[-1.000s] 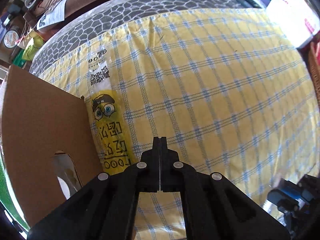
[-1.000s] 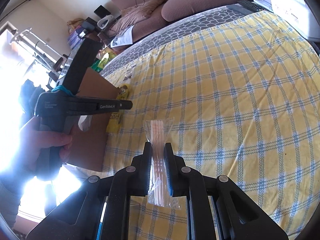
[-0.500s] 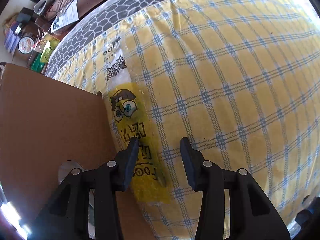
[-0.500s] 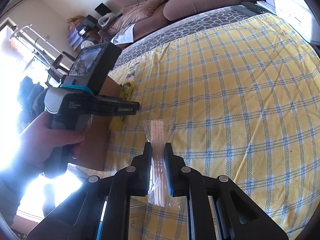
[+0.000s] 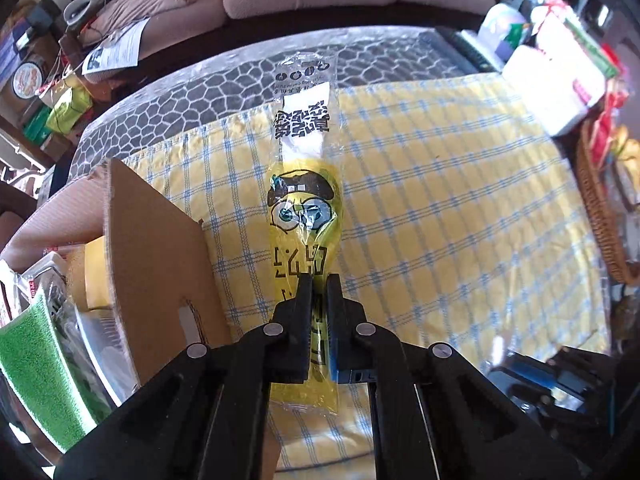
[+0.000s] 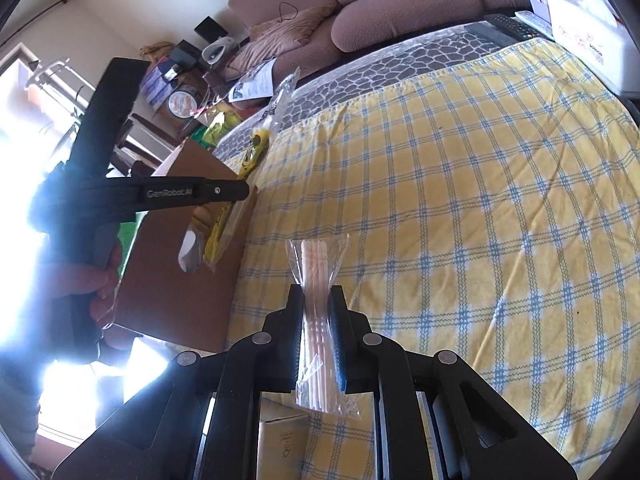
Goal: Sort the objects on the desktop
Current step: 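Grasp the wooden-stick bag with the right gripper while the left grasps the yellow packet, then carry the stick bag and yellow packet into the box and open both grippers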
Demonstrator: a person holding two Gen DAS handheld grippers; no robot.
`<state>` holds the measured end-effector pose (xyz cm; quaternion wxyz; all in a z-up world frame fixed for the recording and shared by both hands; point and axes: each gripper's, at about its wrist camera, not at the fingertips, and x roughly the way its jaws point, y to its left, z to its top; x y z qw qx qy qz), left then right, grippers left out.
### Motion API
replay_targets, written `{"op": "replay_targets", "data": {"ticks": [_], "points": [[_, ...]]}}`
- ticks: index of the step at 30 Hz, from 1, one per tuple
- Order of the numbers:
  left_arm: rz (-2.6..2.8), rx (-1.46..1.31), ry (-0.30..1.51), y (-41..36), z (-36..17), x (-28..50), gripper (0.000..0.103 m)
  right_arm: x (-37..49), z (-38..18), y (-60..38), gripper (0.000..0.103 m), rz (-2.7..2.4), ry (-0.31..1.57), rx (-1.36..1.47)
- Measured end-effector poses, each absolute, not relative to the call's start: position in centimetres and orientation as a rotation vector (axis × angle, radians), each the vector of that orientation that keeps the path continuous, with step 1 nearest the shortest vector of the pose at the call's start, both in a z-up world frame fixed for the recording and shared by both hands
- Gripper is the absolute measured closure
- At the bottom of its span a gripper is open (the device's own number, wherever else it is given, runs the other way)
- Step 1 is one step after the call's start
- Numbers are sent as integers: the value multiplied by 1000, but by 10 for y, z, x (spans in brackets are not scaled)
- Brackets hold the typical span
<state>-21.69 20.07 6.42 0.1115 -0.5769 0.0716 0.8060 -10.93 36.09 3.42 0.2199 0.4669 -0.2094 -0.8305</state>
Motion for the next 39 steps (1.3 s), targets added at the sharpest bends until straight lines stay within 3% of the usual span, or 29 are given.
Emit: {"op": "replay_targets", "data": {"ticks": [9,16,27,39], "points": [[2372,-1533,45,123,147,-180,97,-116,127,294,90,-2343,-388,1234],[2451,-1534,16,23,163,-164,97,-128,158,207,90,-2274,-354,1223],[2546,-1618,-43,-108,126,-139,97,-157,130,76,90,-2154,-374,1307],[2549,-1698,-18,-145,86,-126,97,-169,89,33,88,-2227,-261,1426]]}}
